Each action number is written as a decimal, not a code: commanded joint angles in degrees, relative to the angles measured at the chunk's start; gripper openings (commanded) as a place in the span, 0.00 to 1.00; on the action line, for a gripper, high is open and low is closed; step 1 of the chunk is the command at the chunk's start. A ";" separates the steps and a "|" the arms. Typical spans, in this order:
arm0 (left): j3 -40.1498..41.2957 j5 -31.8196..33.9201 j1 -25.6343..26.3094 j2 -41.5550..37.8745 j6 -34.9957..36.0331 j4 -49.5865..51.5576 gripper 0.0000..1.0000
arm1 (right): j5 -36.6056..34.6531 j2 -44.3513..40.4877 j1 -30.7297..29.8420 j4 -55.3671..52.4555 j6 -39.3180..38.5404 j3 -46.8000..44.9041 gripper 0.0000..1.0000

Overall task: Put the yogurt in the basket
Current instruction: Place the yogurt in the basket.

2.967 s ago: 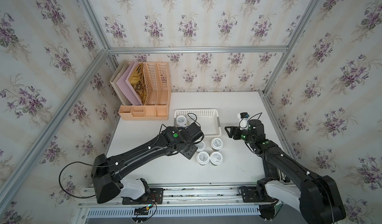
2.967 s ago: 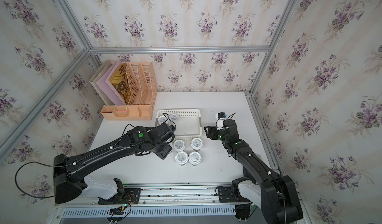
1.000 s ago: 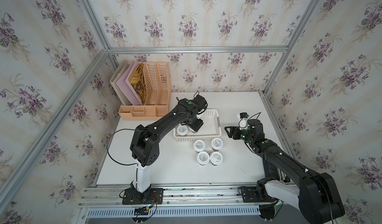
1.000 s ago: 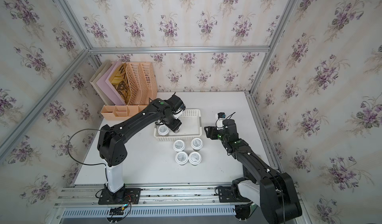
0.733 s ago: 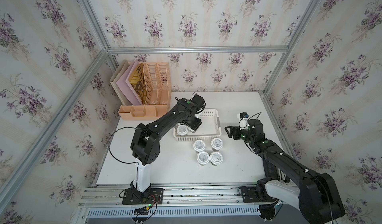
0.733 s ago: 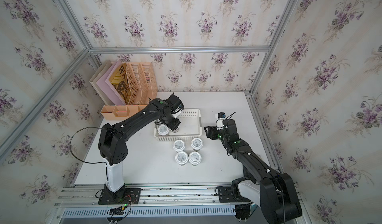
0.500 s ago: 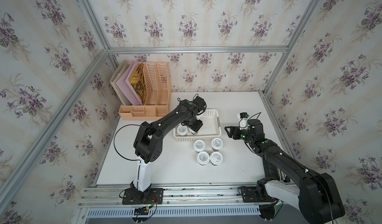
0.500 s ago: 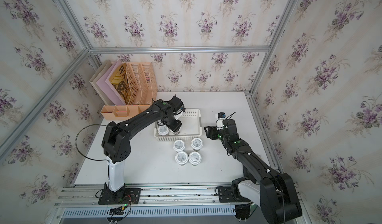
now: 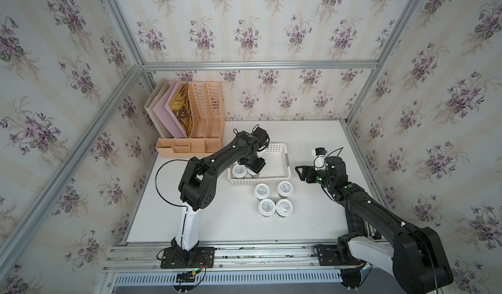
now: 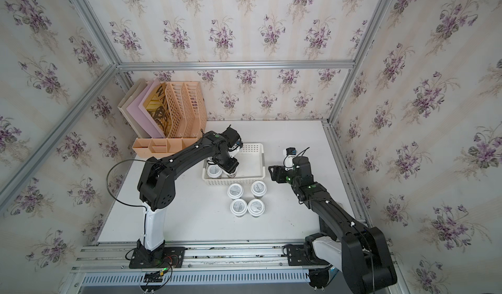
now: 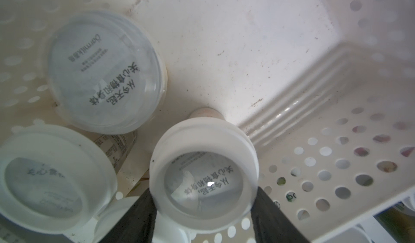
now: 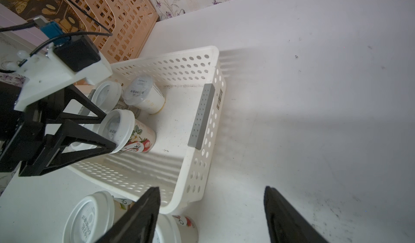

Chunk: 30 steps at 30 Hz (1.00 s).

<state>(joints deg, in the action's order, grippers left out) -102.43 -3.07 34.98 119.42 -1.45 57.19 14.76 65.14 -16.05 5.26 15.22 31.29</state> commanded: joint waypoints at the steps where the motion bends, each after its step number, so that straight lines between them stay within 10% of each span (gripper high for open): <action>1: -0.05 0.25 -0.17 0.71 0.88 0.20 0.67 | -0.28 -0.02 -0.03 0.19 -0.28 0.40 0.78; 30: -4.54 2.02 -0.55 -1.46 0.39 2.04 0.82 | -0.21 -0.02 -0.03 0.24 -0.29 0.34 0.78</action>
<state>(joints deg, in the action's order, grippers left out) -106.39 -1.67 34.52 118.67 -0.97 58.22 14.76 65.14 -16.05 5.26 15.22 31.29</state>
